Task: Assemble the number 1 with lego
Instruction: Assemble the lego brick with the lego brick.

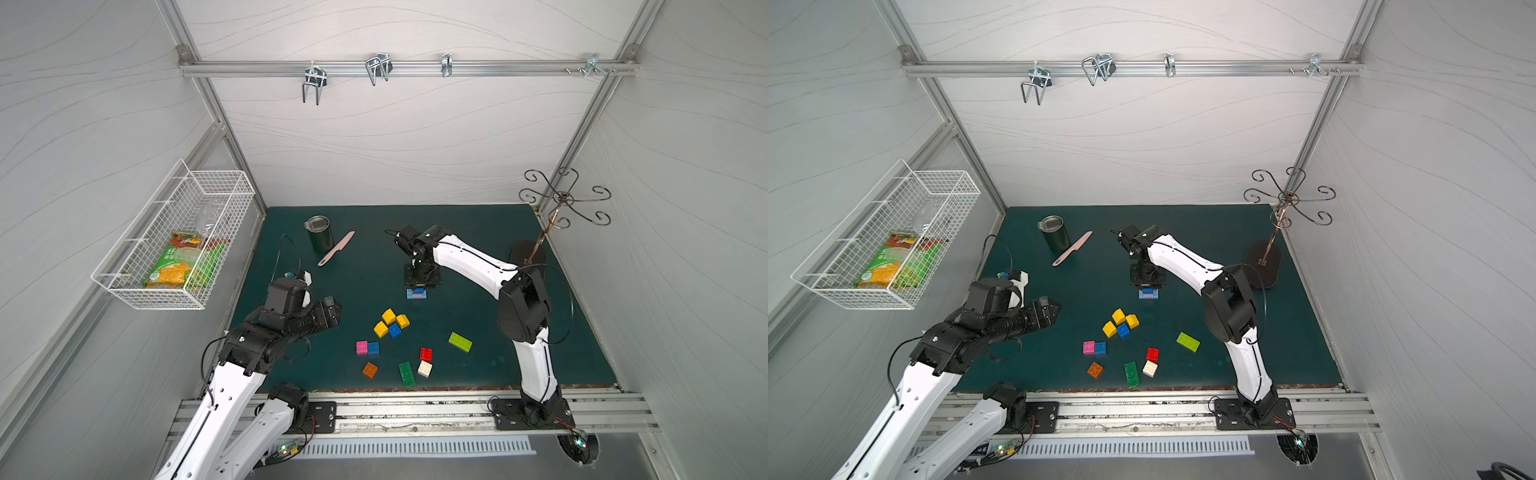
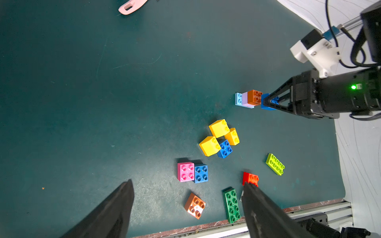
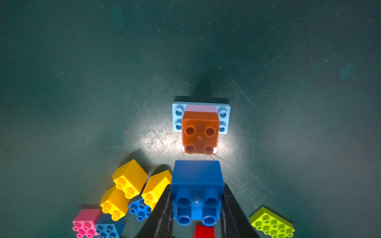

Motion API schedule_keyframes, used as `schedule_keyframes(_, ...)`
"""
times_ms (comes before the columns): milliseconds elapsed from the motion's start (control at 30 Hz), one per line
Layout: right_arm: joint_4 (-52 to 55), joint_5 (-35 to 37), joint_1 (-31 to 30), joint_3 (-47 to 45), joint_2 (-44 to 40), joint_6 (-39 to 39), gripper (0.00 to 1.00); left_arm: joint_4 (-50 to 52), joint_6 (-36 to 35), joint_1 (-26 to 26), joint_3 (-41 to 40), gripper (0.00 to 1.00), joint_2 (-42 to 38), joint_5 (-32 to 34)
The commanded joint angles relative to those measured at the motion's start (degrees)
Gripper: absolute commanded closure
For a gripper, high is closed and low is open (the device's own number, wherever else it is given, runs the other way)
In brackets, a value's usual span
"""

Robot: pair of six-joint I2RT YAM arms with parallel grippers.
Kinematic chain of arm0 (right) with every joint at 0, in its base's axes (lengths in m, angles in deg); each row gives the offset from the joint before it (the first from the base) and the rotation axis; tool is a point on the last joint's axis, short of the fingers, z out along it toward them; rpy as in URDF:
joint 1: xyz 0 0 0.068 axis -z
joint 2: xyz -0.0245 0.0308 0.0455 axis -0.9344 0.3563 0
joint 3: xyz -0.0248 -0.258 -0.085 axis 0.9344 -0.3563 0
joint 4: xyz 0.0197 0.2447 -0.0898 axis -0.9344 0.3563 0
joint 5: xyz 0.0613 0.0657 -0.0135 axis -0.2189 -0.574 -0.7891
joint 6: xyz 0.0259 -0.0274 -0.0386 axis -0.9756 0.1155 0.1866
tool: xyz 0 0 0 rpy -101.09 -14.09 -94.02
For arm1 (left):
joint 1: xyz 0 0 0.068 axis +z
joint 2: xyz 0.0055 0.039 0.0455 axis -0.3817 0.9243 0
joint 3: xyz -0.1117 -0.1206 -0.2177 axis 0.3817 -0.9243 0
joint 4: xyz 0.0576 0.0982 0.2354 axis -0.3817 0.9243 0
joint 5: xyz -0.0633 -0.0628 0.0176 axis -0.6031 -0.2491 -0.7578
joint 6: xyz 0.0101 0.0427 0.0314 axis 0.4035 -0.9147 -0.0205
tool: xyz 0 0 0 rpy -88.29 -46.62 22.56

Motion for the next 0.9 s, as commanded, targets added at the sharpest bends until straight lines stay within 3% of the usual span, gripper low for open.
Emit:
schedule_keyframes(0, 2.77, -0.46, 0.54, 1.70, 1.96, 0.89, 0.83, -1.55, -0.32, -0.24, 0.61, 0.13, 0.30, -0.90)
schedule_keyframes(867, 4.32, -0.89, 2.45, 6.43, 7.79, 4.24, 0.84, -1.79, -0.32, -0.24, 0.48, 0.13, -0.91, -0.76)
